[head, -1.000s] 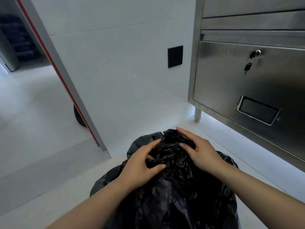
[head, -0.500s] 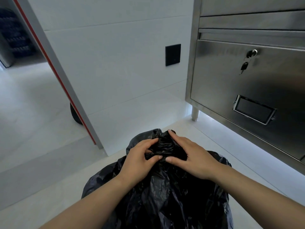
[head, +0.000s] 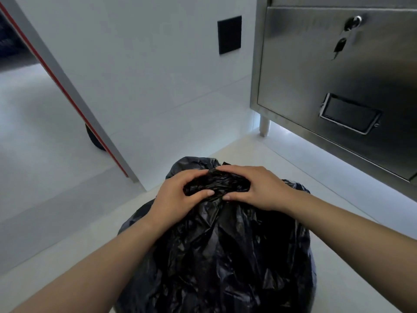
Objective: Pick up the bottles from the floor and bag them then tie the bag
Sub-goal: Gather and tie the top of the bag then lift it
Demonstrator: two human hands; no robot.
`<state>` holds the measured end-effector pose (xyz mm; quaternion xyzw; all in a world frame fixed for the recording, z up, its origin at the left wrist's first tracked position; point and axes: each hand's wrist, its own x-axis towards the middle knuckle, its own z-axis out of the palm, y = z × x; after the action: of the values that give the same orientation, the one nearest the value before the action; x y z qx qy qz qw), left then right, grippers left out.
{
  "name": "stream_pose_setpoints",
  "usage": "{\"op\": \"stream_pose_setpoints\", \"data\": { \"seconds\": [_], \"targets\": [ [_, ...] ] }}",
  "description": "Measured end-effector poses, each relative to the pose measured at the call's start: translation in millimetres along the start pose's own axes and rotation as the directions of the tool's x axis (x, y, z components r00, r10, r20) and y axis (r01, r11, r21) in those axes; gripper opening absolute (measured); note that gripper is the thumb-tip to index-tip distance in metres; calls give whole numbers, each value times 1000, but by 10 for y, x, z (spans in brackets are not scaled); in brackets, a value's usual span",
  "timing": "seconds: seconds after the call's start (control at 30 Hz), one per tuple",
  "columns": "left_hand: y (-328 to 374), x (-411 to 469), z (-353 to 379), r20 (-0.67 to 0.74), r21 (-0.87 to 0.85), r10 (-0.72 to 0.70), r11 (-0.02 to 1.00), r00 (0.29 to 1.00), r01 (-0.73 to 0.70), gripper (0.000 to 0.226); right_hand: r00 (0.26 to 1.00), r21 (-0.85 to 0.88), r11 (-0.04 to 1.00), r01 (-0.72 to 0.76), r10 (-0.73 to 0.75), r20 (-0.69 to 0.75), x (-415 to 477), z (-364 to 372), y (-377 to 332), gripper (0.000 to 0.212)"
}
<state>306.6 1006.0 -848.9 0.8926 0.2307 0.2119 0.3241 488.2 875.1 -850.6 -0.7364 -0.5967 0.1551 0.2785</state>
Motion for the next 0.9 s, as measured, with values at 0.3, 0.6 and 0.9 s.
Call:
{"op": "stream_pose_setpoints", "data": {
  "seconds": [0.3, 0.6, 0.9],
  "targets": [
    [755, 2, -651, 194, 110, -172, 982, 966, 153, 65, 964, 117, 961, -251, 237, 123, -115, -746, -604, 51],
    [2684, -80, -2267, 331, 162, -276, 959, 902, 233, 64, 844, 220, 817, -534, 529, 84, -763, -2649, -2136, 44],
    [4578, 198, -3570, 356, 64, -134, 991, 925, 119, 65, 762, 287, 729, -622, 648, 5, -1407, -4313, -3651, 41]
  ]
}}
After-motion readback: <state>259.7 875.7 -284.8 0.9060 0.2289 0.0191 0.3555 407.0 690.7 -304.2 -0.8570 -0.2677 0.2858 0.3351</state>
